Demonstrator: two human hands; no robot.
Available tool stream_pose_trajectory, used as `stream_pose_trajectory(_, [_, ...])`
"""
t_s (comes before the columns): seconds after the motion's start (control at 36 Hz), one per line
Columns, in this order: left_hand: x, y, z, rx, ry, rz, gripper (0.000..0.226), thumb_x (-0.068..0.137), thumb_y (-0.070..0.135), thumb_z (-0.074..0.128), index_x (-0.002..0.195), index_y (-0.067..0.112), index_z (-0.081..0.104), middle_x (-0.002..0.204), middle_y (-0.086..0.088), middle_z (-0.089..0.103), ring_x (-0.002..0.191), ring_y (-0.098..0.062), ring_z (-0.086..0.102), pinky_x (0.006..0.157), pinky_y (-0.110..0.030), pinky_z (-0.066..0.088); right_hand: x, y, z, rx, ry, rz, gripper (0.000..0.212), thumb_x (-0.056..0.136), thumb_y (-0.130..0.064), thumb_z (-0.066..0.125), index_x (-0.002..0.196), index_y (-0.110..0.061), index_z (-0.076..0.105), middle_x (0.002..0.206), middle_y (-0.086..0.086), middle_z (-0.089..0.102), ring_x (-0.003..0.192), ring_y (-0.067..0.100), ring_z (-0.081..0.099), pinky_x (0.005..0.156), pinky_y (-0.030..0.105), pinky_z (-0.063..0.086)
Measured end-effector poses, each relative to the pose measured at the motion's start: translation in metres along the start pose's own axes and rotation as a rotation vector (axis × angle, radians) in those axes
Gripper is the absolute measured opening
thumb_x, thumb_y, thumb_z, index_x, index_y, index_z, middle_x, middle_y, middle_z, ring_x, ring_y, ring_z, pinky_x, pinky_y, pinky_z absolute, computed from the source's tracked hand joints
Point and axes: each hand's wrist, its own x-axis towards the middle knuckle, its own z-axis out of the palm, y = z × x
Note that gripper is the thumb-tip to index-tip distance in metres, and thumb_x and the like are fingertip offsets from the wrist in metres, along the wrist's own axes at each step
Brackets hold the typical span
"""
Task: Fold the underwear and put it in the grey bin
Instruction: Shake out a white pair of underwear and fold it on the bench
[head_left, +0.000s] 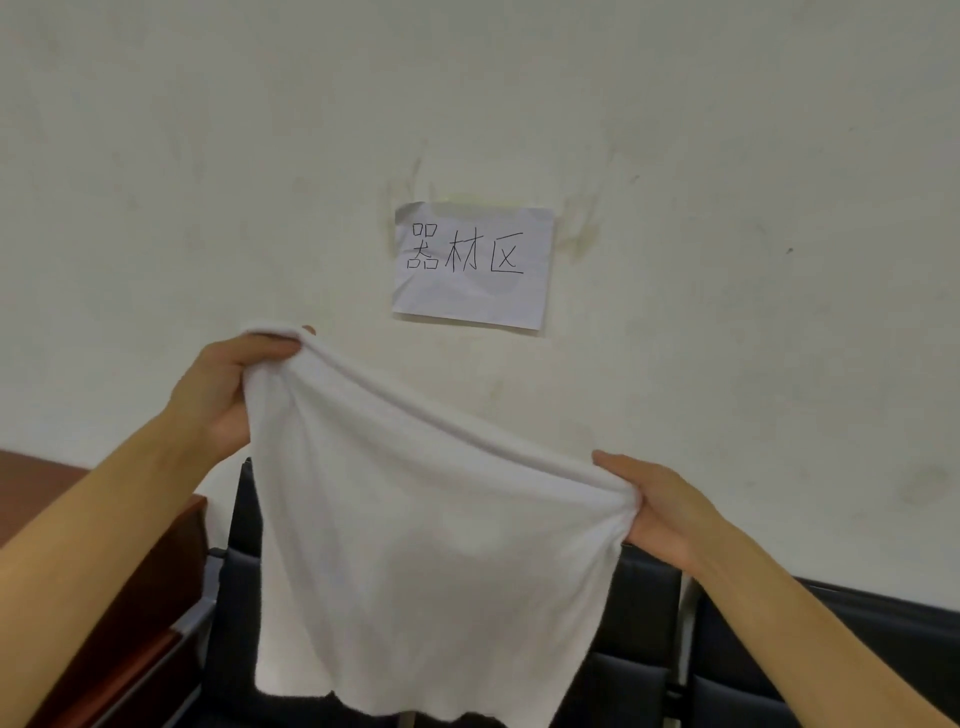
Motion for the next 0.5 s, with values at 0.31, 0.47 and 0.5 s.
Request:
stream_pose_trajectory(0.31, [0.008,-0.029,-0.022,0.008,-0.080,-0.115,0.002,0.086,0.010,0.057,0.088,0.008,0.055,0.109,-0.009,0.069,0.099,-0.018,0.068,0.073,-0.029,0.058,-0.009,-0.019,-0.046,-0.310,0.157,-0.114,0.009,0.084,-0.004,0.064,0.093,0.000,0.065,0.087,0.014,0.069,0.074,0.024,0.066,0.066,0.033,0.055])
stream_pose_trajectory(0.47, [0.005,-0.054,-0.026,0.122,-0.030,-0.246,0.046,0.076,0.025,0.066,0.117,0.003,0.063,0.120,-0.013,0.064,0.111,-0.027,0.061,0.089,-0.043,0.052,-0.022,-0.019,-0.058,-0.013,0.186,-0.195,0.017,0.083,0.008,0.054,0.094,-0.004,0.061,0.091,0.013,0.060,0.083,0.025,0.059,0.077,0.037,0.050])
stream_pose_trajectory(0.5, [0.004,-0.057,-0.024,0.150,-0.011,-0.258,0.040,0.079,0.023,0.061,0.114,0.004,0.063,0.117,-0.014,0.065,0.106,-0.027,0.062,0.088,-0.043,0.049,-0.024,-0.019,-0.059,0.054,0.176,-0.189,0.020,0.084,0.007,0.051,0.099,-0.002,0.061,0.095,0.013,0.058,0.086,0.026,0.057,0.081,0.038,0.050])
